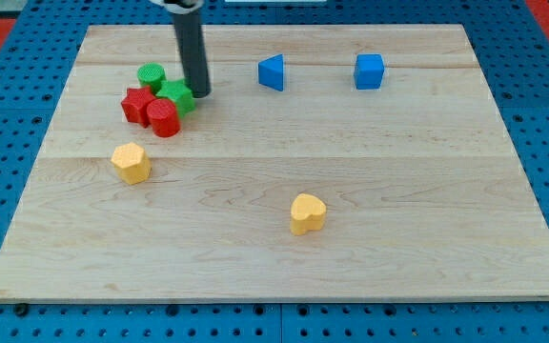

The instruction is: Slide the yellow hexagon towards the center

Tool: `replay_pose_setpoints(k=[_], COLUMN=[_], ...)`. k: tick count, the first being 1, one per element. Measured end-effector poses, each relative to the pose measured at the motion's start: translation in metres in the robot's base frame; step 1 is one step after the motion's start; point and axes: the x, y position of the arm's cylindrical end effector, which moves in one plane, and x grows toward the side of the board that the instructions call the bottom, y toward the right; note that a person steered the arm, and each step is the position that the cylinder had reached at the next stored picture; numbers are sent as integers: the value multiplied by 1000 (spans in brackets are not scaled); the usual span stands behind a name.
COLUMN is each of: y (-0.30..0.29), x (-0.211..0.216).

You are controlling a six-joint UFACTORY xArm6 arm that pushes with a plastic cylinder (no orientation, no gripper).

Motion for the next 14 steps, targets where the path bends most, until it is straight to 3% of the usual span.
replay_pose_setpoints(k=[1,2,4,5,8,10,11,12,14], y=[59,14,-117,-124,-53,-106,-110,-72,-13], x=[48,119,184,173,158,154,124,112,155])
